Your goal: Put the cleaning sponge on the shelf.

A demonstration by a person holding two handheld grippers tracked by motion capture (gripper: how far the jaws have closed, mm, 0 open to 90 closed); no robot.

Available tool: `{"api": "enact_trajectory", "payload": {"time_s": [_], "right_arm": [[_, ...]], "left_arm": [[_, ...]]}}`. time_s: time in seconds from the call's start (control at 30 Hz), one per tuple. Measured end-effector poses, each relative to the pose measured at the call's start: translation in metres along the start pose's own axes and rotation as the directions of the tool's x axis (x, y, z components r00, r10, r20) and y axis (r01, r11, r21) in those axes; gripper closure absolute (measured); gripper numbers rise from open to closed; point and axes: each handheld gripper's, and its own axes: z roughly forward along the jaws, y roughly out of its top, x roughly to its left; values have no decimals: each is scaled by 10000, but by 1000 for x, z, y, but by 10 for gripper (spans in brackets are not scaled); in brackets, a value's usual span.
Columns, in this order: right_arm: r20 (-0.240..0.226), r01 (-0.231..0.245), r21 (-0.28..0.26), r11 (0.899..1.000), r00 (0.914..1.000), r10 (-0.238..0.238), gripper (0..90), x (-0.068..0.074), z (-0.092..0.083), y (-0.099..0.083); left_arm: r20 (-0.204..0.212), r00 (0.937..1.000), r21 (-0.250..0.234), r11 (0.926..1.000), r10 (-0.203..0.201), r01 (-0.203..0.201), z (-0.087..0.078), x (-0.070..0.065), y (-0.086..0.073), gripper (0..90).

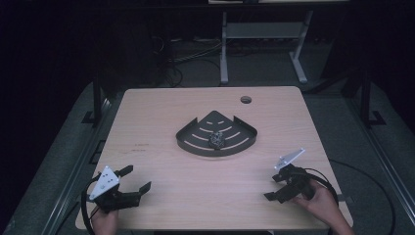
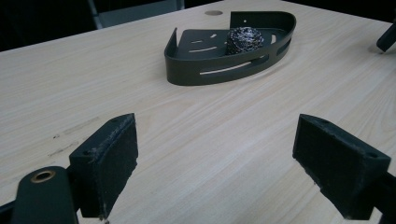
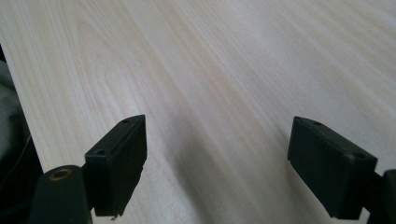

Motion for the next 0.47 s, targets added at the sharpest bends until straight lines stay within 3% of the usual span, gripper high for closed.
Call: {"api": "enact_trajectory", "payload": {"time_s": [0.47], "right_arm": [[185, -122, -362, 9993, 9997, 129, 192, 9, -4, -21]], "left_arm": [[9, 10000, 5, 10000, 22, -22, 0, 1, 0, 135]]}}
